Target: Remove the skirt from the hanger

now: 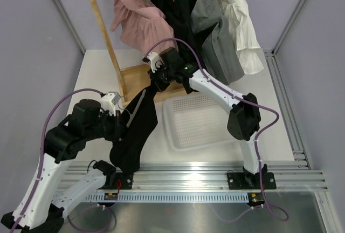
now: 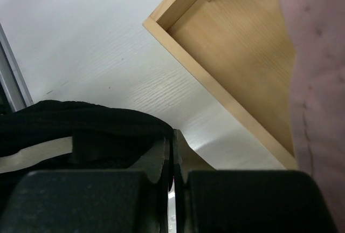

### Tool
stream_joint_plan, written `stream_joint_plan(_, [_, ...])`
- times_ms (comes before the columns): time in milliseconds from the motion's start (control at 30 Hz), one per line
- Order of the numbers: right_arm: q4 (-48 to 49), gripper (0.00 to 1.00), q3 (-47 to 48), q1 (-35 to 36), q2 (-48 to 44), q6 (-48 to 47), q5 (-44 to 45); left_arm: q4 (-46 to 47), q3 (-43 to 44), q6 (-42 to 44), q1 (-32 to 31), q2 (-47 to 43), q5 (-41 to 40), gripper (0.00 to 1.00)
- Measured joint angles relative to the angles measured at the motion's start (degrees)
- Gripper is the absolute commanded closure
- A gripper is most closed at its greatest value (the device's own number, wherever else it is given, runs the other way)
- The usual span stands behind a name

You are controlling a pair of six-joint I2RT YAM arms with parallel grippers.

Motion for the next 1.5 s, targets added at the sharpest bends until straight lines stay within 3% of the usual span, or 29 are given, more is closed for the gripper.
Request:
stream_joint_plan(200, [0.3,1.00,-2.1,0.0,0.0,0.8,0.2,-0.9,3.4,0.3,0.0,-0.2,-0.9,1.00])
stream_joint_plan(1200, [1.2,1.00,-4.8,-3.9,-0.3,2.4,-0.5,-1.1,4.5,-0.4,-0.1,-5.7,-4.0,1.00])
stream_joint_plan(1400, [3.9,1.00,-7.0,-10.4,0.9,-0.9,9.8,-5.6,8.7,-1.6,-1.2,-10.6,-0.5,1.00])
stream_joint_plan(1500, [4.1,1.00,-8.3,-14.3,1.1,-0.8,11.5,-3.5,5.6,-2.6,-1.2,-13.8,1.7,1.00])
